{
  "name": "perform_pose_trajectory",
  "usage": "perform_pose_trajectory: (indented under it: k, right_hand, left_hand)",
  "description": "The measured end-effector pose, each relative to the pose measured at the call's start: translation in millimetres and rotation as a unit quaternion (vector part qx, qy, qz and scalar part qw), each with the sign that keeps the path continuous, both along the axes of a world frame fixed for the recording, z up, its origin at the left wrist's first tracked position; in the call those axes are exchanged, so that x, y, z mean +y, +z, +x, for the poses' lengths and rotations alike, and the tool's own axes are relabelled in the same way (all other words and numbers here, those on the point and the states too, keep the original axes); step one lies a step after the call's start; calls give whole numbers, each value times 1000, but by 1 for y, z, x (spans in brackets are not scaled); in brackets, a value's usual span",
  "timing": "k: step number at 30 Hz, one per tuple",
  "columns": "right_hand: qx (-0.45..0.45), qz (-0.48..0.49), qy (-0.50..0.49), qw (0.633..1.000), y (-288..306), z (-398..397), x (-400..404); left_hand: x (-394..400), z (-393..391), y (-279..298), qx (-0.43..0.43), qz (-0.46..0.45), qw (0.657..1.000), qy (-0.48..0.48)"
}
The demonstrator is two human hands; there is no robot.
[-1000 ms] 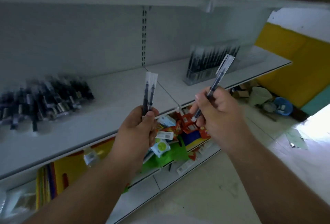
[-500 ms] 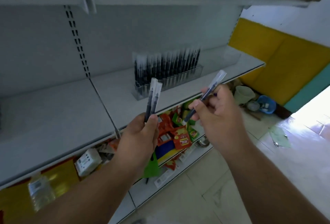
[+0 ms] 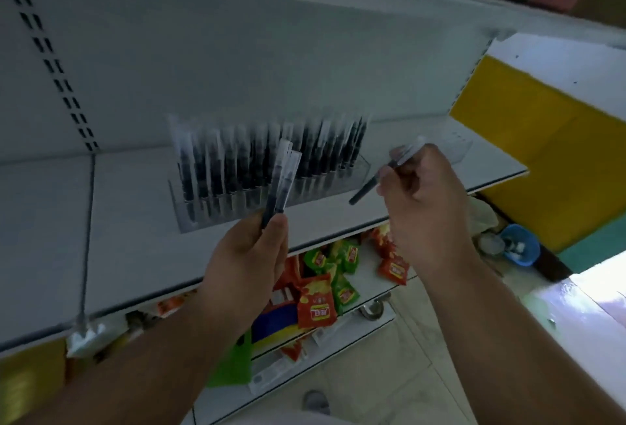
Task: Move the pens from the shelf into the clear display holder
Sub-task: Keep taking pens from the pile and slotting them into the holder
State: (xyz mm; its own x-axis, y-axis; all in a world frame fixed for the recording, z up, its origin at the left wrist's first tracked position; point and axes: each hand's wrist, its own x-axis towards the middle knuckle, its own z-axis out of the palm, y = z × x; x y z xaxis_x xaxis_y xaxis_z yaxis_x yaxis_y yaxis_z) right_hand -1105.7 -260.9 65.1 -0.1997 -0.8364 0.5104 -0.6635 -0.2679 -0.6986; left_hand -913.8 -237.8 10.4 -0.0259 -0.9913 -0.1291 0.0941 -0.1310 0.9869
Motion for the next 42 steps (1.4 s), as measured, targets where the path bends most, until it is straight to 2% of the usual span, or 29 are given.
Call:
perform_pose_trajectory:
  k: [9,13,15,18,22,25,27,29,33,34,37,42]
  right_hand:
    - [81,30,136,987,5,-43,-109]
    - [209,94,211,950,-6,-43,-124]
    - [244,118,215,938,-10,-43,-131]
    - [250,126,192,941,-14,-45,-135]
    - [147,117,221,957,-15,-54,-118]
    - [23,188,338,922,-10,-55,-99]
    - [-14,215,379,900,-6,-59,-93]
    - [-29,208,378,902,-3,-64,-93]
    - [-137,162,327,921,3,-77,-104]
    - [-139,130,307,932,6,-80,-110]
    - [-54,27,248,967,13,-85,-128]
    - [93,-14,241,966,15,-78,-141]
  left_hand:
    - [-15,-74,-14,40,12,987,157]
    - [-9,-94,-23,63,28,975,211]
    - [-9,-103,-24,91,34,968,233]
    - [-11,-112,-22,91,29,964,247]
    - [-14,-117,-16,95,6,967,235]
    - [-22,-125,-17,44,-10,979,197]
    - [-27,-134,-16,17,-18,985,170]
    - [-28,-141,-11,9,-27,988,154]
    - [-26,-137,-16,1,-11,979,202]
    - [-25,-134,-19,-4,-2,977,212]
    - [-23,-131,-24,-2,15,975,222]
    - [-16,-130,-22,11,7,974,225]
